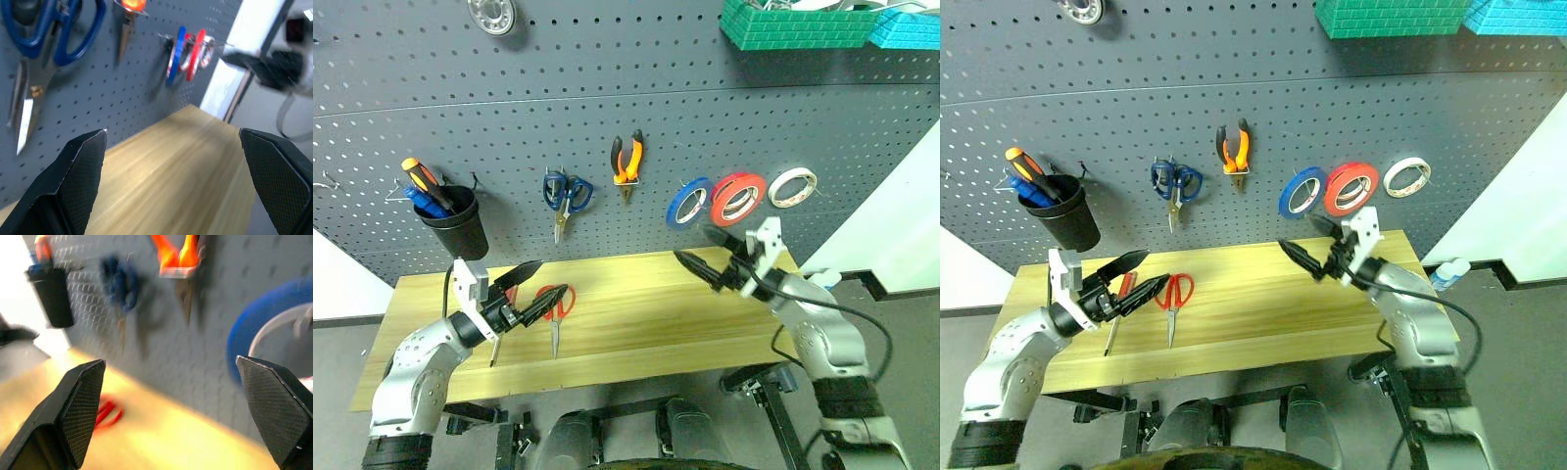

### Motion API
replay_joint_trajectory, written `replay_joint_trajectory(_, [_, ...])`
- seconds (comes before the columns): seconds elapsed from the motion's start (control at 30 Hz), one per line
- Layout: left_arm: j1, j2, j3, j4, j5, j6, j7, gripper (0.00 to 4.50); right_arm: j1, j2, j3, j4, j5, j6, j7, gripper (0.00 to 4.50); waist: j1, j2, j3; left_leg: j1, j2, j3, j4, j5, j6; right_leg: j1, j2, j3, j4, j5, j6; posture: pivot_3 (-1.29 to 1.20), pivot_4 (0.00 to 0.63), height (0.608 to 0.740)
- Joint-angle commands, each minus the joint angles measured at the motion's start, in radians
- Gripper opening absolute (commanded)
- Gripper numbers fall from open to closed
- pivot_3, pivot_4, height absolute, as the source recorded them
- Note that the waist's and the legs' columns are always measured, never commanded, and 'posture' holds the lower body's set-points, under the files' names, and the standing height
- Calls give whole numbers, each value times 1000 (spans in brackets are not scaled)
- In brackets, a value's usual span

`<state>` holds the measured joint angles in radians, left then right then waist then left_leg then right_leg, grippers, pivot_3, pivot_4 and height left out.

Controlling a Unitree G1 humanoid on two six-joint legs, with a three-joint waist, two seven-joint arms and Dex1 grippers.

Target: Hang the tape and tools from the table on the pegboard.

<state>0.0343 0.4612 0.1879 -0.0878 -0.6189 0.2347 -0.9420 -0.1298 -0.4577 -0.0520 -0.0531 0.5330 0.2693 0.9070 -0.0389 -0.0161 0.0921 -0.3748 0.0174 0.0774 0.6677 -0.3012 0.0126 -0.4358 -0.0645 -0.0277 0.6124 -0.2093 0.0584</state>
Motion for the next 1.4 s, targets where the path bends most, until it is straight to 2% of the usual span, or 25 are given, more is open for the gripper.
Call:
replay_joint_trajectory(0.03, [-37, -16, -22, 14, 11, 13, 17, 4500, 68, -55, -24, -43, 46, 20, 97, 4491, -7, 0, -3, 1, 0, 0, 0, 0, 0, 1, 0, 0, 0, 0, 0, -110, 0, 740])
replay_joint_trajectory(0.13, [-53, -30, -39, 31, 22, 20, 22, 4500, 114, -80, -57, 34, 28, -36, 148, 4491, -24, -1, -6, 2, 1, 0, 0, 0, 0, 2, 1, 1, 0, -2, -2, -118, 0, 740])
replay_joint_trajectory(0.23, [-68, -48, -57, 55, 56, 27, 70, 4500, 154, -108, -82, 80, 73, -21, 249, 4491, -32, -1, -12, 4, 1, 0, 1, 0, 0, 4, 1, 1, 0, -2, -1, -124, 0, 740])
replay_joint_trajectory(0.33, [-84, -76, -64, 74, 64, 92, 154, 4500, 172, -111, -128, 76, 104, -58, 305, 4491, -33, -1, -14, 5, 2, -1, 2, 0, 0, 5, 1, 1, 0, -3, -1, -129, 0, 740])
replay_joint_trajectory(0.57, [-80, -123, -93, 110, 198, 87, 327, 4500, 209, -164, -162, -8, 162, -48, 438, 4491, -31, 0, -18, 5, 2, -1, 2, 0, 0, 5, 1, 1, 1, -2, -1, -120, 0, 740])
replay_joint_trajectory(0.73, [-67, -162, -108, 84, 215, 198, 426, 4500, 204, -184, -154, 24, 122, -111, 493, 4491, -30, -1, -22, 5, 1, -1, 2, 0, 0, 5, 0, 1, 1, -2, -2, -112, 0, 740])
replay_joint_trajectory(0.83, [-73, -161, -118, 44, 188, 363, 468, 4500, 173, -180, -147, 85, 113, -116, 508, 4491, -30, -3, -24, 5, 1, -1, 2, 0, 0, 5, 0, 1, 1, -2, -2, -110, 1, 740])
replay_joint_trajectory(0.93, [-70, -149, -143, 30, 255, 379, 521, 4500, 156, -163, -135, 136, 78, -164, 513, 4491, -31, -3, -24, 7, 1, -1, 2, 0, 0, 6, 0, 1, 1, -2, -2, -109, 9, 740])
replay_joint_trajectory(1.07, [-75, -206, -32, 26, 261, 426, 704, 4500, 159, -143, -124, 149, 50, -202, 501, 4491, -30, -3, -24, 7, 1, -2, 2, 0, 0, 6, 1, 1, 2, -2, -3, -106, 30, 740])
replay_joint_trajectory(1.17, [-72, -190, -30, 26, 312, 477, 775, 4500, 167, -135, -123, 149, 46, -214, 498, 4491, -29, -3, -24, 7, 2, -2, 2, 0, 0, 6, 0, 2, 2, -1, -4, -105, 45, 740])
replay_joint_trajectory(1.27, [-52, -151, -98, 16, 385, 487, 783, 4500, 181, -137, -124, 100, 58, -185, 477, 4491, -28, -4, -20, 8, 1, -2, 2, 0, 0, 7, 0, 2, 2, -2, -4, -107, 78, 740])
replay_joint_trajectory(1.4, [-24, -169, -91, -30, 382, 546, 801, 4500, 206, -146, -124, -19, 77, -120, 413, 4491, -21, -4, 4, 10, 1, -2, 2, 0, -1, 8, -2, 2, 2, -2, -4, -108, 129, 740])
